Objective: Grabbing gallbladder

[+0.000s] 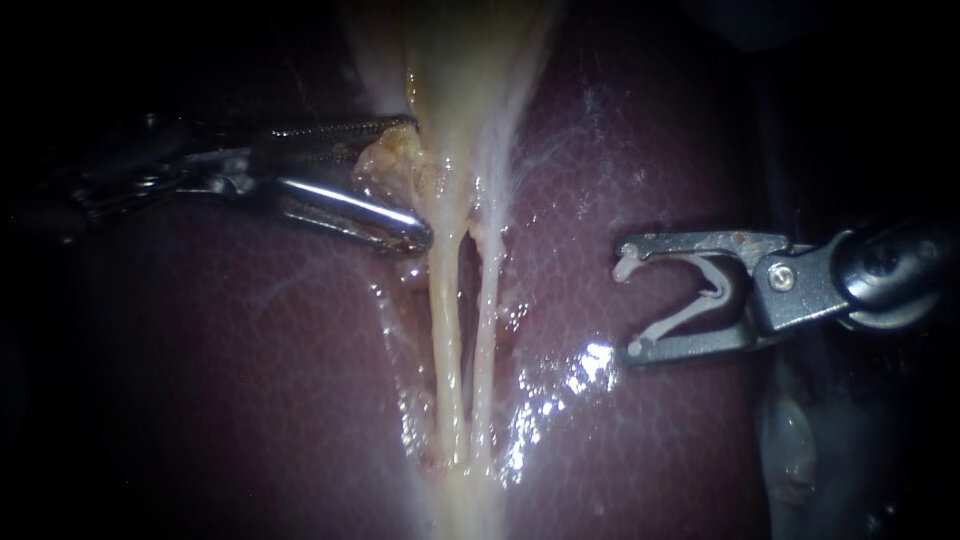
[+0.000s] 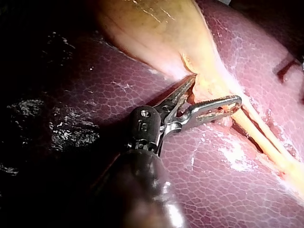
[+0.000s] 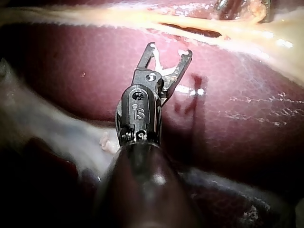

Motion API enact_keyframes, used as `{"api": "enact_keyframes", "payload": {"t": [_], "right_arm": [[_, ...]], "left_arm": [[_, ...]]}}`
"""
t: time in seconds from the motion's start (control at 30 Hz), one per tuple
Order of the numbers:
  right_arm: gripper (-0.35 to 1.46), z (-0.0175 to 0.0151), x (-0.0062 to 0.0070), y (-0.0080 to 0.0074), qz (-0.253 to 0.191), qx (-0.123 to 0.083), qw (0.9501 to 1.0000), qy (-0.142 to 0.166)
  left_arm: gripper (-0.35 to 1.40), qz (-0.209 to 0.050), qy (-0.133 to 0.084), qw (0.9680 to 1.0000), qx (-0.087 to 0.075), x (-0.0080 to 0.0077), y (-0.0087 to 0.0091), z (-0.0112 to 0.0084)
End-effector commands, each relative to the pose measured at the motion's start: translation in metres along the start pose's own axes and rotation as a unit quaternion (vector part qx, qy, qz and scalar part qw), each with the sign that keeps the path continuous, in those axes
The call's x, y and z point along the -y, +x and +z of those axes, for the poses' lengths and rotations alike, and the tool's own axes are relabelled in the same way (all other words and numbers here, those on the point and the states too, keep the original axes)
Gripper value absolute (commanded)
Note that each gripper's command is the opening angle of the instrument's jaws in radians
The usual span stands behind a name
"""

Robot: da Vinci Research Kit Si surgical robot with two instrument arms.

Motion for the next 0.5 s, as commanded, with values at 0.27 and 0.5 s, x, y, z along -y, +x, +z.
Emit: {"api": "enact_keyframes", "payload": {"t": [0.27, 0.5], "right_arm": [[0.50, 0.0000, 0.0000, 0.0000, 0.000, 0.000, 1.0000, 0.000], [0.50, 0.0000, 0.0000, 0.0000, 0.000, 0.000, 1.0000, 0.000]], "left_arm": [[0.42, -0.027, 0.004, 0.9995, -0.013, -0.0007, 0.0002, -0.0015], [0.10, -0.048, 0.005, 0.9986, -0.021, -0.0007, 0.0000, -0.0023]]}}
